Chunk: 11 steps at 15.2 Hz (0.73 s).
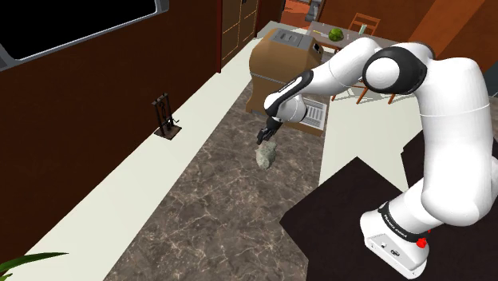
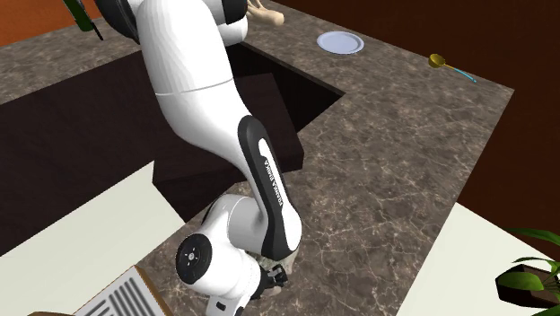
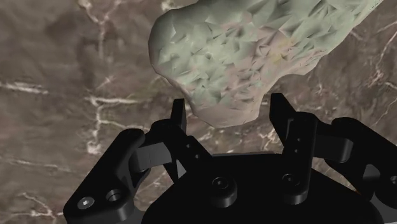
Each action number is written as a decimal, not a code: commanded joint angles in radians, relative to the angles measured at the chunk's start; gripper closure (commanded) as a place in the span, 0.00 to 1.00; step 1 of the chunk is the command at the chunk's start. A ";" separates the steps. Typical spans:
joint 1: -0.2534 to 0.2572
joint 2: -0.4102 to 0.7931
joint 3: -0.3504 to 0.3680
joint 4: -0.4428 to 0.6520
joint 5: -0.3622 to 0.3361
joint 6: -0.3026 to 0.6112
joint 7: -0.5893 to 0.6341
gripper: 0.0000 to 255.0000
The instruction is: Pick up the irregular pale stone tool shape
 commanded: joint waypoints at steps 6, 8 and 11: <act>0.010 -0.065 -0.015 -0.032 -0.014 -0.035 0.023 1.00; 0.014 -0.090 -0.021 -0.043 -0.021 -0.049 0.033 1.00; 0.020 -0.127 -0.031 -0.058 -0.031 -0.071 0.048 1.00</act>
